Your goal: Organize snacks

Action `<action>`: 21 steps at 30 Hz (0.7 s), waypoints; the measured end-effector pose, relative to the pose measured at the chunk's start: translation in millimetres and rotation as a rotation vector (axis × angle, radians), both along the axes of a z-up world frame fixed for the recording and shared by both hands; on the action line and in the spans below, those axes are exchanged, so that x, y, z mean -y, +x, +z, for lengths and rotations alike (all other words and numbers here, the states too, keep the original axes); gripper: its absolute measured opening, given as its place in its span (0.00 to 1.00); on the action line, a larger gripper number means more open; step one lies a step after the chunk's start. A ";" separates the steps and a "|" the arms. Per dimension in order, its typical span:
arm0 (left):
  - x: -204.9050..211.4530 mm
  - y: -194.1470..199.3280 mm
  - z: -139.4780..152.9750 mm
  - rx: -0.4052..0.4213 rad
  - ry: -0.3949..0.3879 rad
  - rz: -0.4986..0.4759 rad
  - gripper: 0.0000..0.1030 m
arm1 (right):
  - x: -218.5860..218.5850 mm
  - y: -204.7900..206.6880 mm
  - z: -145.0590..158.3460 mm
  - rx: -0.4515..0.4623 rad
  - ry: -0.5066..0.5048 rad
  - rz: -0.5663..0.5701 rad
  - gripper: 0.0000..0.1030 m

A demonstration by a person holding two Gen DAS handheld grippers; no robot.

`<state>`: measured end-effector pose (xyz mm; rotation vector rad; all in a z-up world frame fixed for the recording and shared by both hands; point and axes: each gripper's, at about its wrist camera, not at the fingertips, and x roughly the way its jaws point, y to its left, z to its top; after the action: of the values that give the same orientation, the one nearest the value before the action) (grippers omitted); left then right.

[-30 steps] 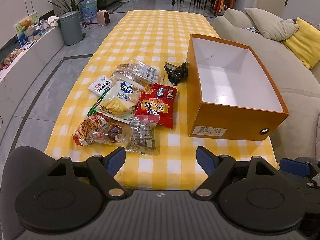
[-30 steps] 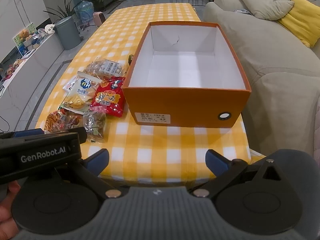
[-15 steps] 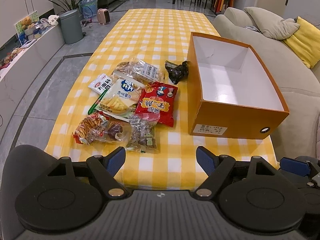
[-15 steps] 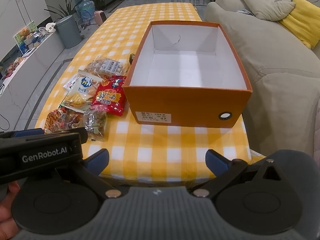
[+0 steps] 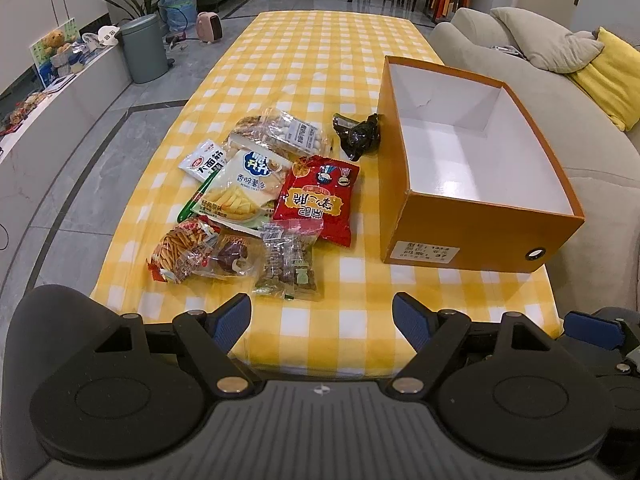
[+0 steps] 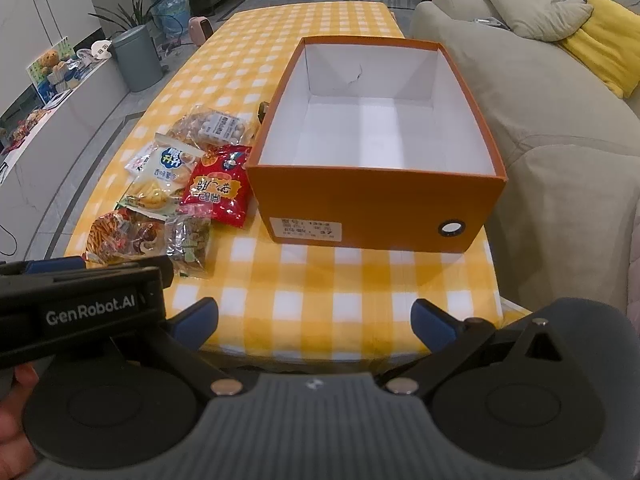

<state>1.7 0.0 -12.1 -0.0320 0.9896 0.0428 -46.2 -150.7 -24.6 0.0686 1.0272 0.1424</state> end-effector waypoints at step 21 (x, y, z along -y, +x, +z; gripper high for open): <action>1.1 -2.7 1.4 -0.002 0.001 0.013 0.92 | -0.4 -0.1 1.8 -0.001 -0.013 0.003 0.97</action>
<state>-1.1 -1.1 -10.7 -0.0374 0.9915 0.0558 -46.3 -150.3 -22.8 0.0556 1.0296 0.1387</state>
